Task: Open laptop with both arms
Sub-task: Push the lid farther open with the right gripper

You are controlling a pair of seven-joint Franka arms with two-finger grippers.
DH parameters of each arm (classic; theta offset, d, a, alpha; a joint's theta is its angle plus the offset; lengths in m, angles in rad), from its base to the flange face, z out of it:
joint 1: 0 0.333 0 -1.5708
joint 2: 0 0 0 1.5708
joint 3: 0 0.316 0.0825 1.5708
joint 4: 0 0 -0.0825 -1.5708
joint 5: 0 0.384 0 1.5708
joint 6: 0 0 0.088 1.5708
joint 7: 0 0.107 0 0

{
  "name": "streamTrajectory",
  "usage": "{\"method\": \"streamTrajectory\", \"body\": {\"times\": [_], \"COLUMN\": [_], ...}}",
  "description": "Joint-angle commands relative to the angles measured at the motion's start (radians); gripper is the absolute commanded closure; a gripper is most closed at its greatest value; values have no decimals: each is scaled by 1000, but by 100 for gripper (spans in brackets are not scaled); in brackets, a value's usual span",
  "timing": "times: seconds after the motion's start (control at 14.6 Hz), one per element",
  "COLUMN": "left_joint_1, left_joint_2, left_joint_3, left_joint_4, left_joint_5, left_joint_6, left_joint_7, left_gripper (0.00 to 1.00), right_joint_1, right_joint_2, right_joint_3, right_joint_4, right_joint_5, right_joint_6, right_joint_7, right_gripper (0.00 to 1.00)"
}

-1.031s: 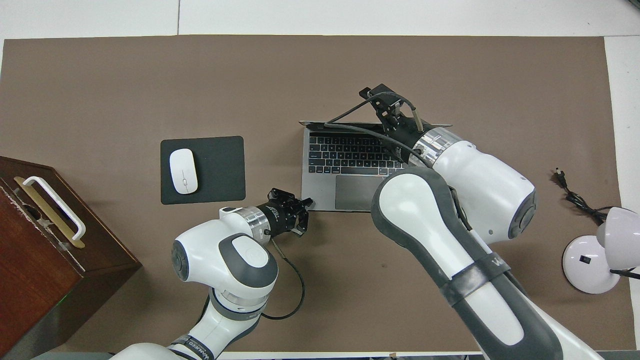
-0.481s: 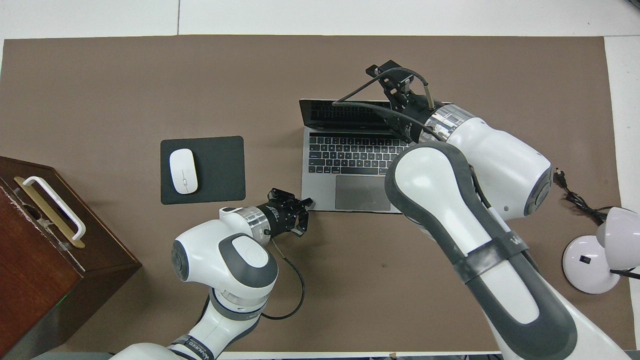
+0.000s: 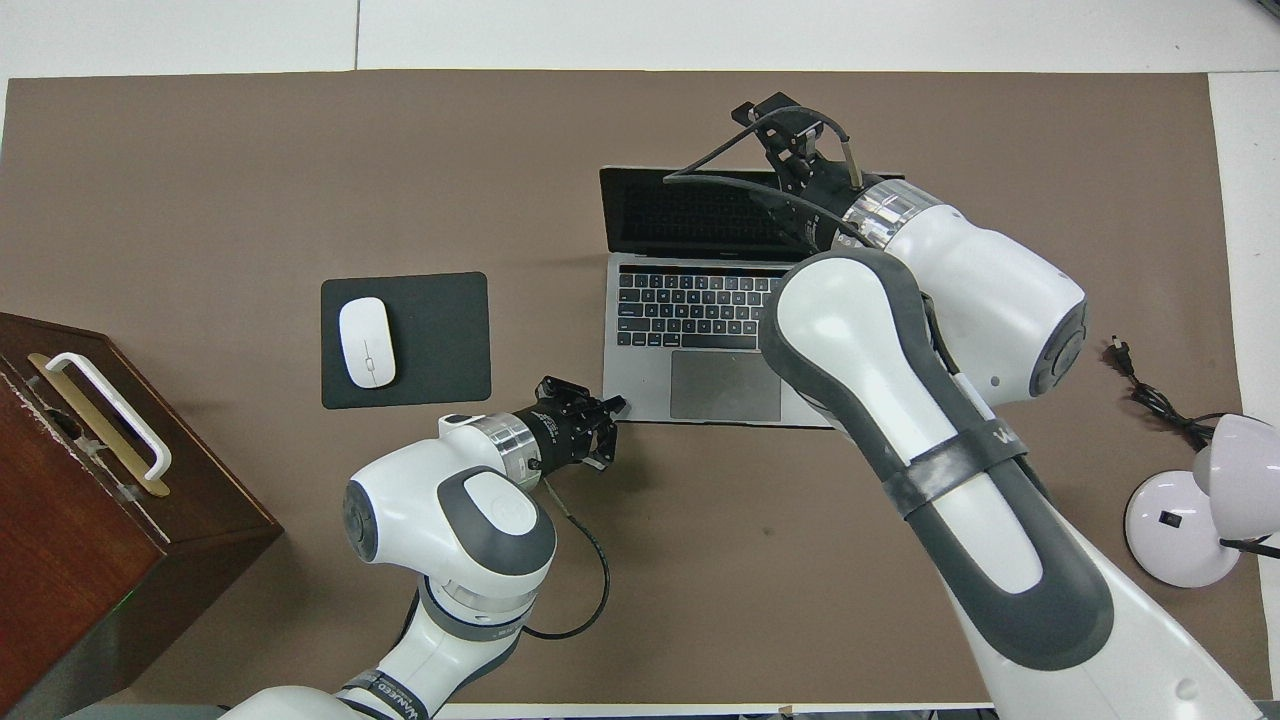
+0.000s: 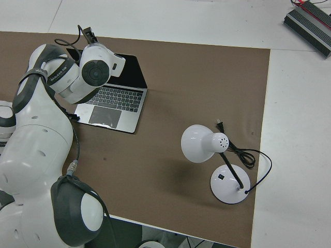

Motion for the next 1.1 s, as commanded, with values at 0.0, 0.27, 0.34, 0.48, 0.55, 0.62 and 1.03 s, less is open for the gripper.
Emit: {"method": "streamTrajectory", "body": {"times": [0.0, 0.27, 0.34, 0.48, 0.55, 0.62, 1.03], "left_joint_1": [-20, -20, -20, -20, -20, -20, -20], "left_joint_2": [52, 52, 52, 52, 52, 52, 52], "left_joint_3": [12, 12, 12, 12, 12, 12, 12], "left_joint_4": [20, 20, 20, 20, 20, 20, 20], "left_joint_5": [-26, -26, -26, -26, -26, -26, -26], "left_joint_6": [24, 24, 24, 24, 24, 24, 24], "left_joint_7": [30, 28, 30, 30, 30, 30, 28], "left_gripper": [100, 100, 100, 100, 100, 100, 100], "right_joint_1": [-26, -37, -39, -37, -34, -31, 41], "right_joint_2": [46, 48, 46, 43, 37, 29, -55], "right_joint_3": [2, 2, 2, 2, 2, 7, 19], "right_joint_4": [77, 82, 83, 82, 79, 71, 5], "right_joint_5": [22, 20, 16, 11, 13, 13, 13], "right_joint_6": [-28, -43, -47, -78, -84, -90, -107], "right_joint_7": [-32, -30, -30, -26, -21, -20, 189], "right_gripper": [0, 0, 0, 0, 0, 0, 0]}}
